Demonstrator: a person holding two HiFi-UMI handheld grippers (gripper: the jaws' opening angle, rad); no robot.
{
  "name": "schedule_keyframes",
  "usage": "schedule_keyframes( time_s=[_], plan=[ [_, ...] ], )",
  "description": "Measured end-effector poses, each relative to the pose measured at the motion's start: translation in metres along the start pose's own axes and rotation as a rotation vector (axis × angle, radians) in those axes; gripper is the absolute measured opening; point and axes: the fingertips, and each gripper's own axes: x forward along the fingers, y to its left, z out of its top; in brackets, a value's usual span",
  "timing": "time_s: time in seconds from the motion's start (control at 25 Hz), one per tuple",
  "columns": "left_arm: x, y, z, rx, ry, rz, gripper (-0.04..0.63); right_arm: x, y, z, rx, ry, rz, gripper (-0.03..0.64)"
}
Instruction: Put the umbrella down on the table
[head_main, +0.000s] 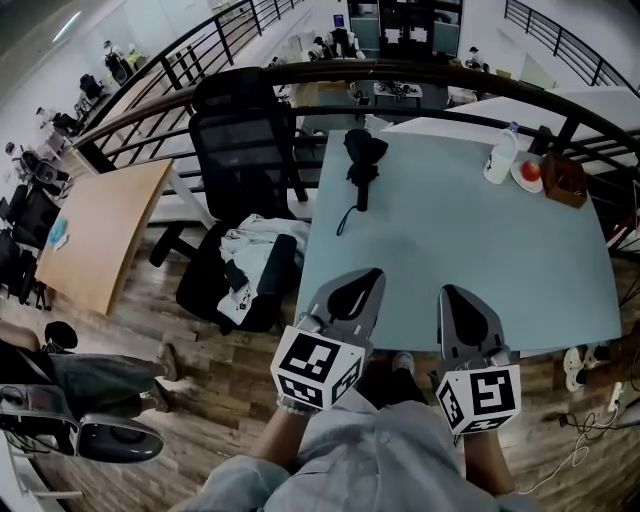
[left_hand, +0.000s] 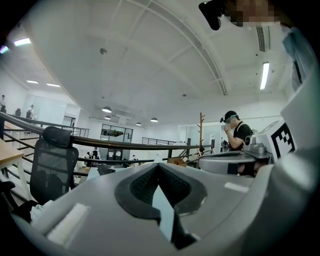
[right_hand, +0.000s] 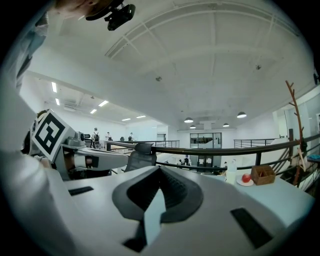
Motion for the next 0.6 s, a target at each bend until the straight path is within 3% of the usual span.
schedule_keyframes(
  time_s=[0.6],
  plan=[
    [0.0013,-0.0037,-0.0015,-0.011,0.004,-0.019,0.006,-0.0048,0.0017,-0.0024,-0.006,0.016,-0.009,-0.009]
  ],
)
